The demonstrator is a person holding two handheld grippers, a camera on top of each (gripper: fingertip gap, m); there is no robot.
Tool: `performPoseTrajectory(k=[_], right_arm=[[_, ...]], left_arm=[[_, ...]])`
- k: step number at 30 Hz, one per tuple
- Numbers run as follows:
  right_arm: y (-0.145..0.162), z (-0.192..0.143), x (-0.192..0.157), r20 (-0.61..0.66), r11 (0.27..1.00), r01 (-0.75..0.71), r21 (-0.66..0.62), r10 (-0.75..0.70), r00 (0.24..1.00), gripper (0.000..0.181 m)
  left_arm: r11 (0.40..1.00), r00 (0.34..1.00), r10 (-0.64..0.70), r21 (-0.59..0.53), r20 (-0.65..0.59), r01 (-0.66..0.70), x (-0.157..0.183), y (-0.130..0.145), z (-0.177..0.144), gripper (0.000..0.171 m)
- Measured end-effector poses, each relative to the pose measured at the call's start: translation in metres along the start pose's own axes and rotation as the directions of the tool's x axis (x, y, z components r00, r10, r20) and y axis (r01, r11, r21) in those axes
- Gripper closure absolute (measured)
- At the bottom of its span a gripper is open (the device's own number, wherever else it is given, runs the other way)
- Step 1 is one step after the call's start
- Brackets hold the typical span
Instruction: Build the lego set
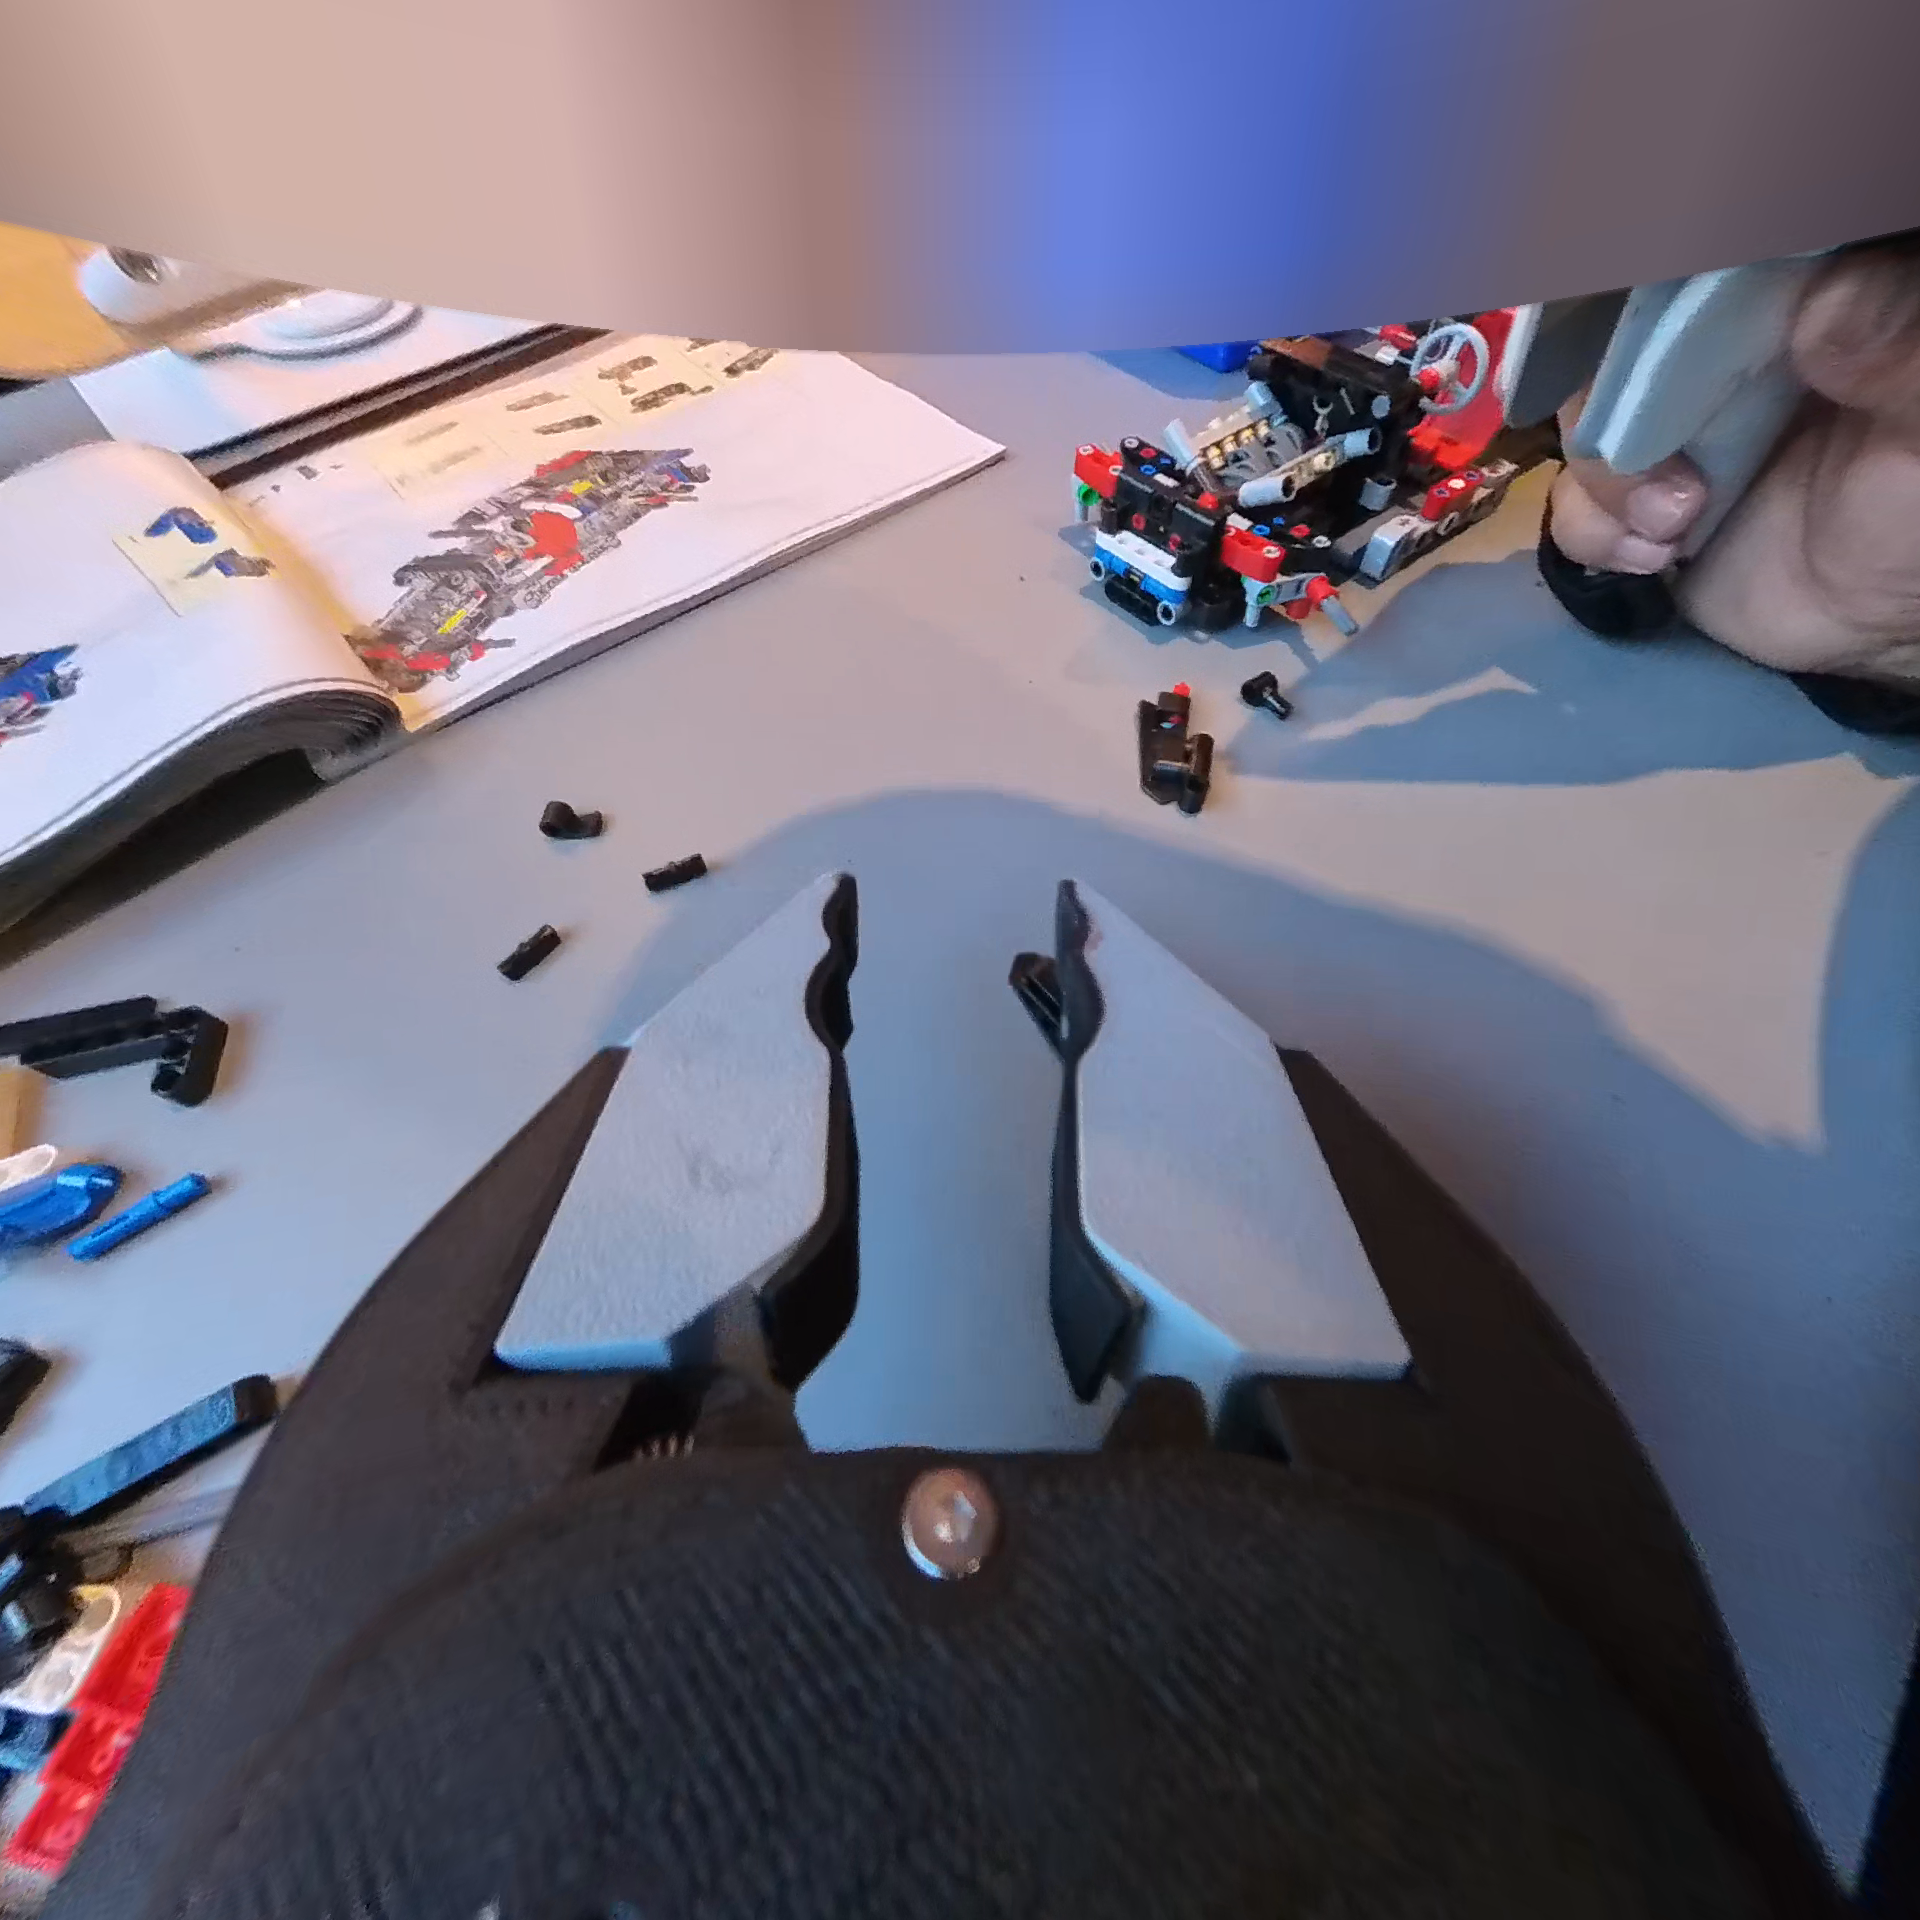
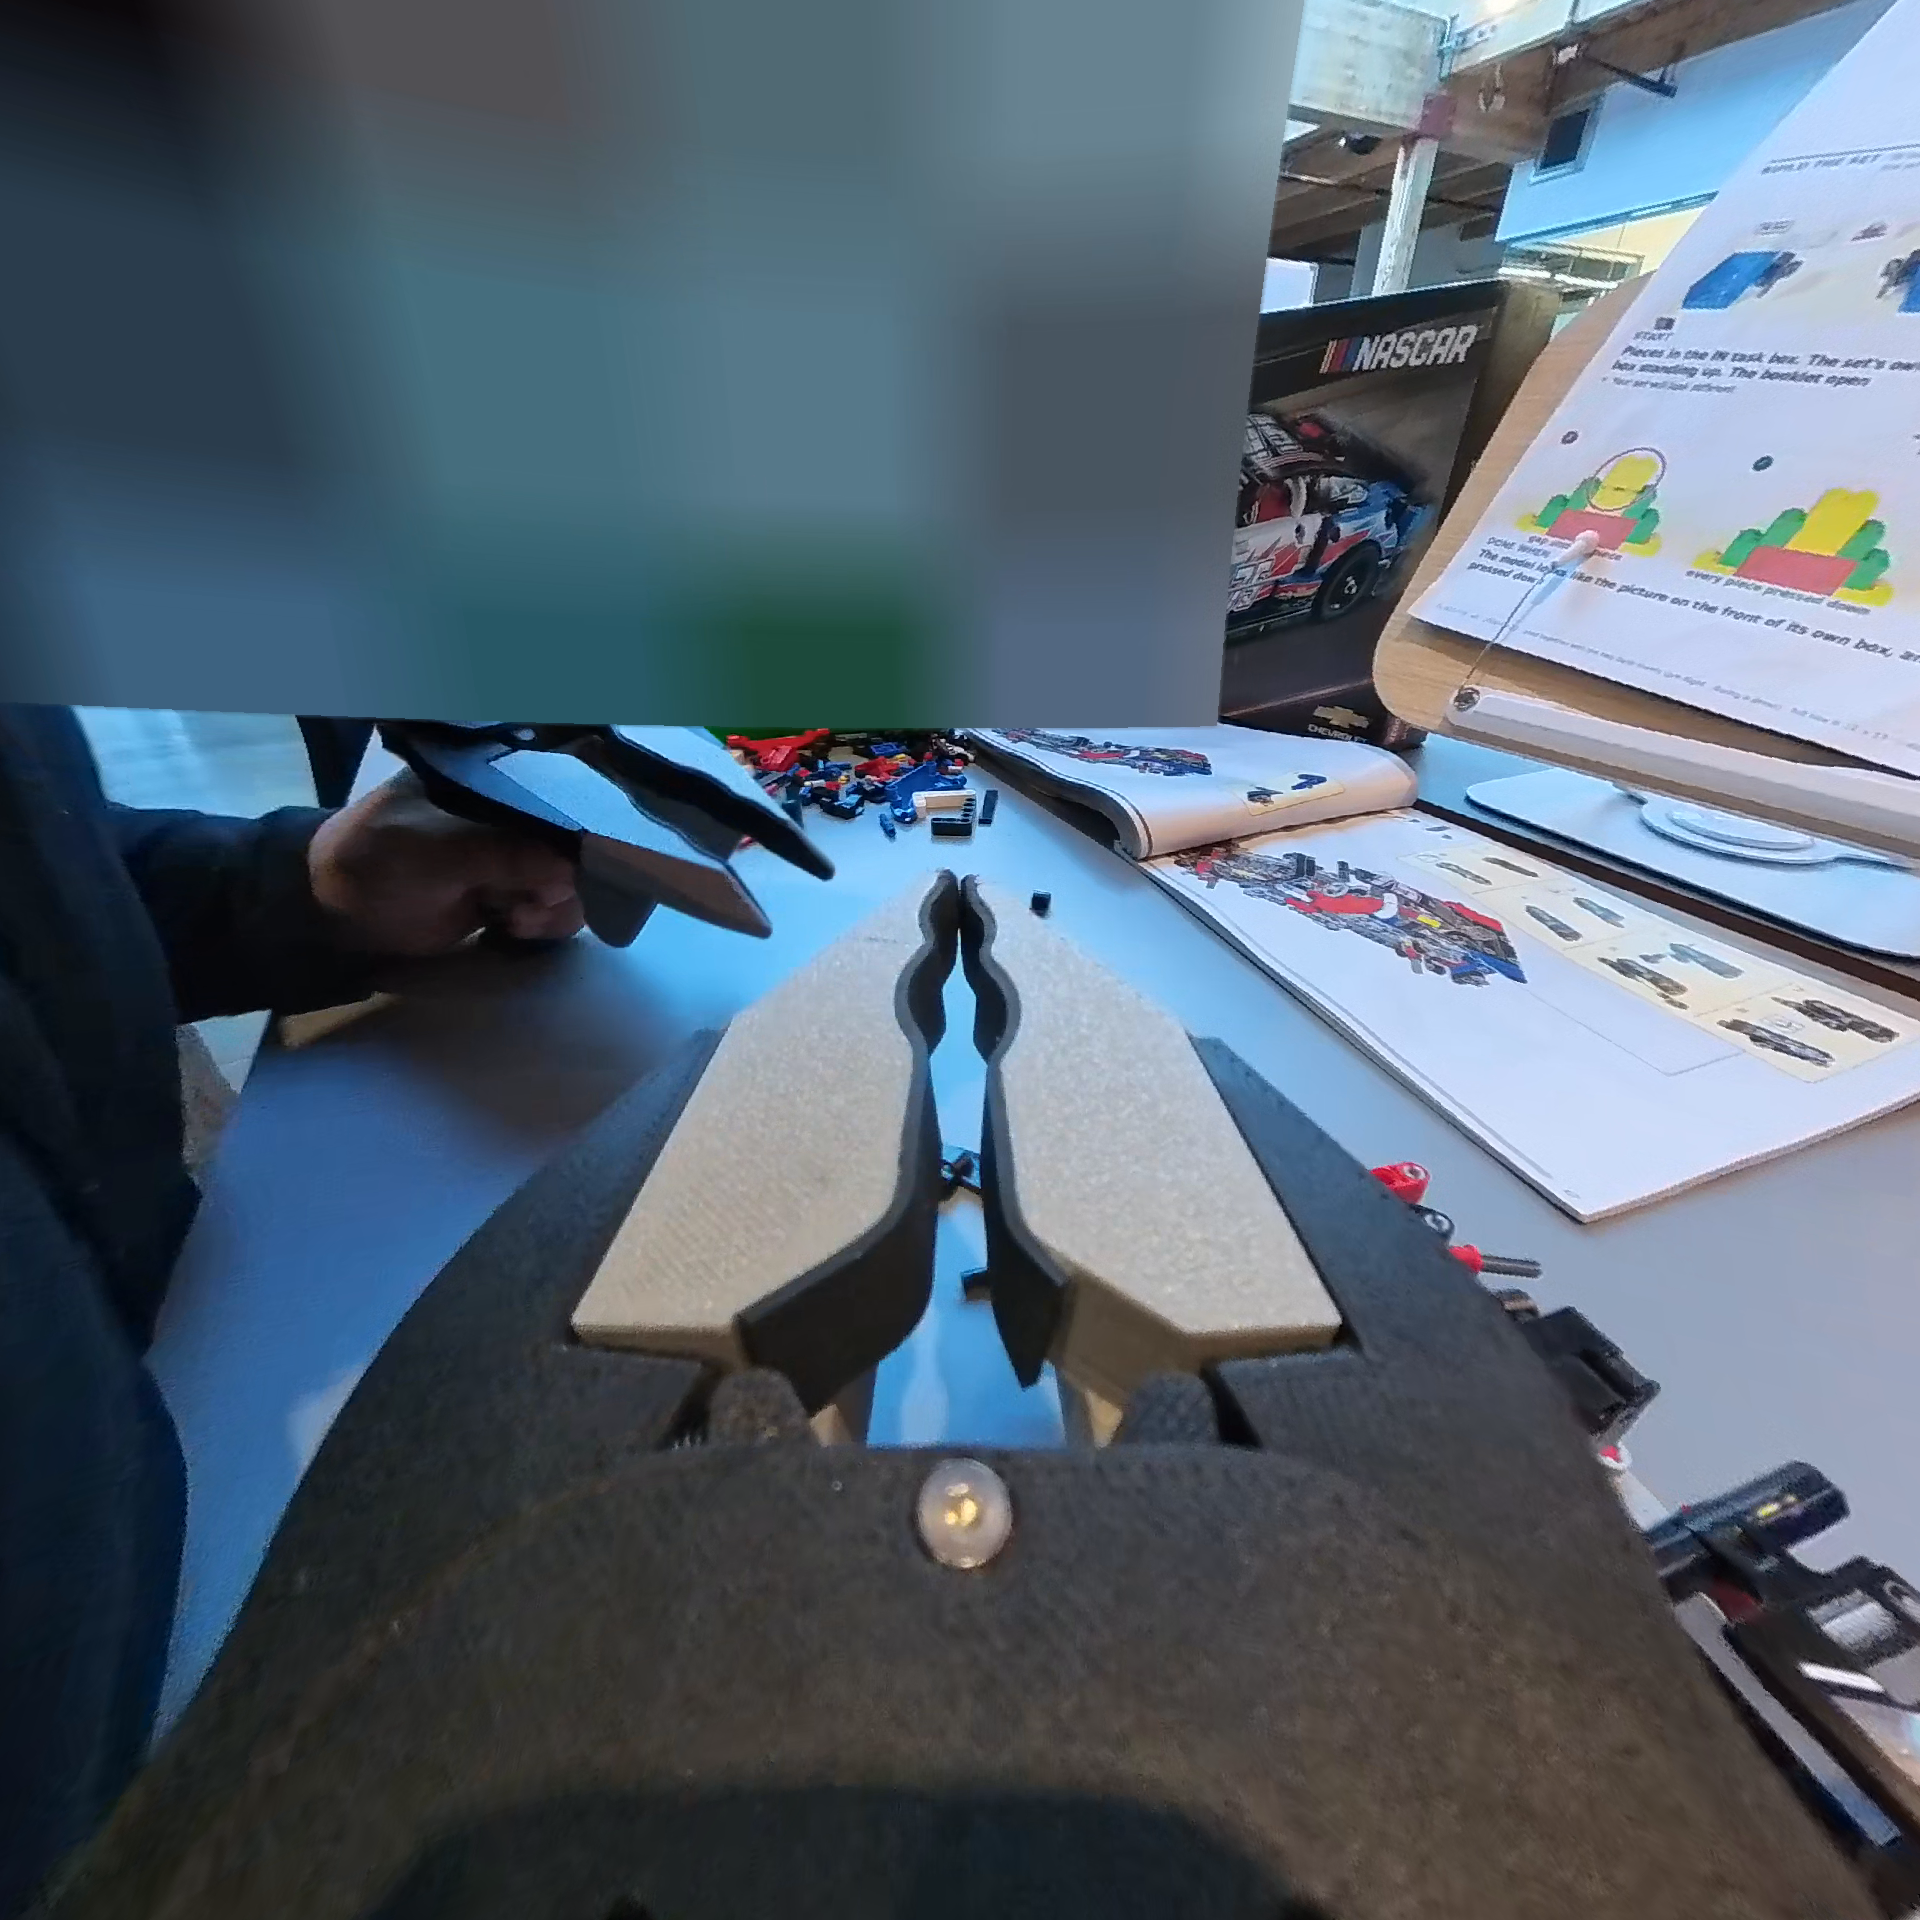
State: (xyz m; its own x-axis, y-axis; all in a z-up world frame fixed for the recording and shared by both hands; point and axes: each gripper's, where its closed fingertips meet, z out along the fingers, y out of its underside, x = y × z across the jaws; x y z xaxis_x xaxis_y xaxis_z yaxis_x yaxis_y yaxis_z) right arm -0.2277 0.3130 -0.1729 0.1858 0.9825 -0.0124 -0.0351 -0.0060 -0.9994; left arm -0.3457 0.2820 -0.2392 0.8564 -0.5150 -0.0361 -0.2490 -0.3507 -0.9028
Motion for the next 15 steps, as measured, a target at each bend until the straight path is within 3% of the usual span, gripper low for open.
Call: performPoseTrajectory(k=[10, 15], right_arm=[[0.003, 0.001, -0.010, 0.012, 0.998, 0.056, -0.029, -0.055, 0.998, 0.181], [0.016, 0.010, -0.016, 0.000, 0.983, 0.148, -0.110, -0.149, 0.989, 0.181]], left_arm=[[0.998, 0.996, 0.014, 0.055, 0.090, -0.019, 0.011, 0.000, -0.022, 0.137], [0.984, 0.990, -0.043, 0.179, 0.134, 0.019, 0.007, -0.006, -0.053, 0.133]])
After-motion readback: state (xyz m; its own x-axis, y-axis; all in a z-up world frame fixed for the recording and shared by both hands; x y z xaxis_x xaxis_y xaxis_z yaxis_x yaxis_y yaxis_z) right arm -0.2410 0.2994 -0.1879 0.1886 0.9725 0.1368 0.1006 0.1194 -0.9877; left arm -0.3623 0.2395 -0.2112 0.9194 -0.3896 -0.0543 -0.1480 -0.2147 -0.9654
